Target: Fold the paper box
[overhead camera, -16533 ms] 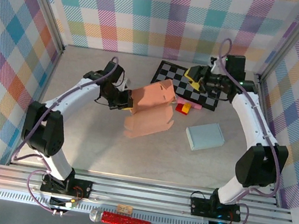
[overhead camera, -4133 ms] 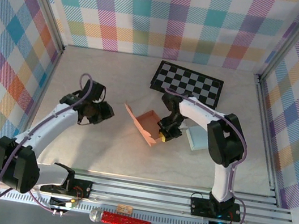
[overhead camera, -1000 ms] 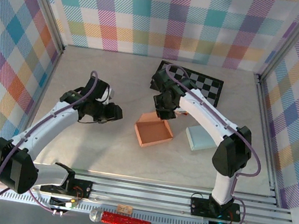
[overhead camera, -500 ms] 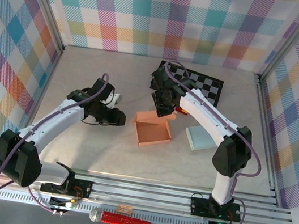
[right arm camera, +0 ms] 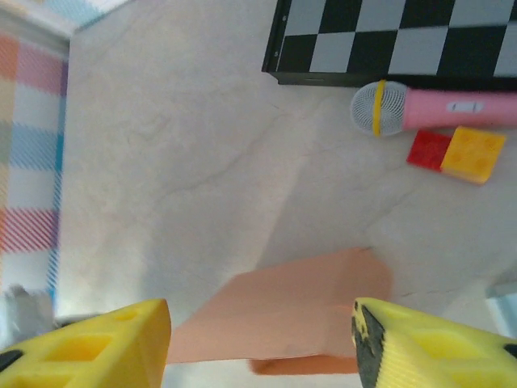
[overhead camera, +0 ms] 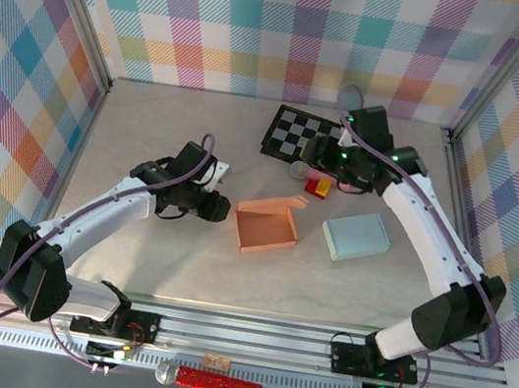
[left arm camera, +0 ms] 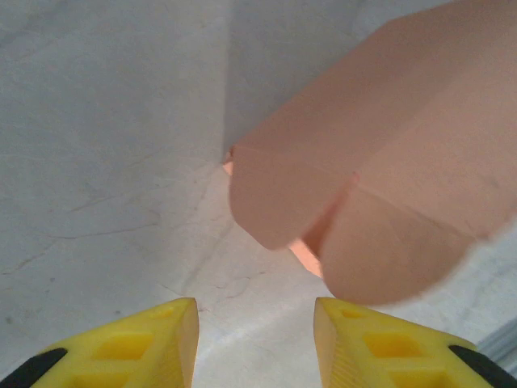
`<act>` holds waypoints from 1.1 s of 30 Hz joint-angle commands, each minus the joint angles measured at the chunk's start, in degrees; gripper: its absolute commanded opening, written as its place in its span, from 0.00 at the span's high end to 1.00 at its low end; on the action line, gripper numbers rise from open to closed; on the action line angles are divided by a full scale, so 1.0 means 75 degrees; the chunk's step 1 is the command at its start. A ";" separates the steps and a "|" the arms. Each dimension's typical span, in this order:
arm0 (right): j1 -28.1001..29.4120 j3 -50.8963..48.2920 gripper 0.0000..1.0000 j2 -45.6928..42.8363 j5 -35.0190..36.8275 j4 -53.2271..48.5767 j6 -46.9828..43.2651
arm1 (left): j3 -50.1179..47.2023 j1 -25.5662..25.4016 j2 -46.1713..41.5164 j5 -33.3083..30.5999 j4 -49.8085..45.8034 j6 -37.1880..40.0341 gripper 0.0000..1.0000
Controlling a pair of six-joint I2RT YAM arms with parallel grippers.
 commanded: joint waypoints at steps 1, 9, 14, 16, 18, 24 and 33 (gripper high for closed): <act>-0.0304 -0.0828 0.41 -0.0184 -0.0746 -0.0134 -0.2965 | 0.0349 -0.0049 0.0235 -0.0330 0.0235 0.0223 0.59; -0.0388 -0.2269 0.37 -0.0560 -0.0678 0.0090 -0.4245 | 0.0339 -0.0166 0.0143 -0.0058 0.0338 0.0271 0.59; -0.0399 -0.3021 0.37 -0.1141 -0.0382 0.0491 -0.4011 | 0.0023 -0.0166 -0.0536 -0.0414 -0.0038 0.0199 0.62; -0.0401 -0.3214 0.37 -0.1262 -0.0578 0.0587 -0.4128 | -0.0240 -0.0166 -0.0853 -0.0246 -0.0071 0.0146 0.62; -0.0389 -0.3369 0.37 -0.1242 -0.0634 0.0685 -0.4296 | -0.0481 -0.0200 -0.1066 -0.0026 -0.0027 0.0063 0.62; -0.0263 -0.3754 0.34 -0.1016 -0.0733 0.1407 -0.5279 | -0.0700 -0.0598 -0.0997 0.0113 0.0363 0.0175 0.59; -0.0003 -0.3583 0.24 -0.0160 -0.0591 0.1886 -0.5641 | -0.0260 -0.1007 0.0108 -0.0814 0.0831 0.0299 0.57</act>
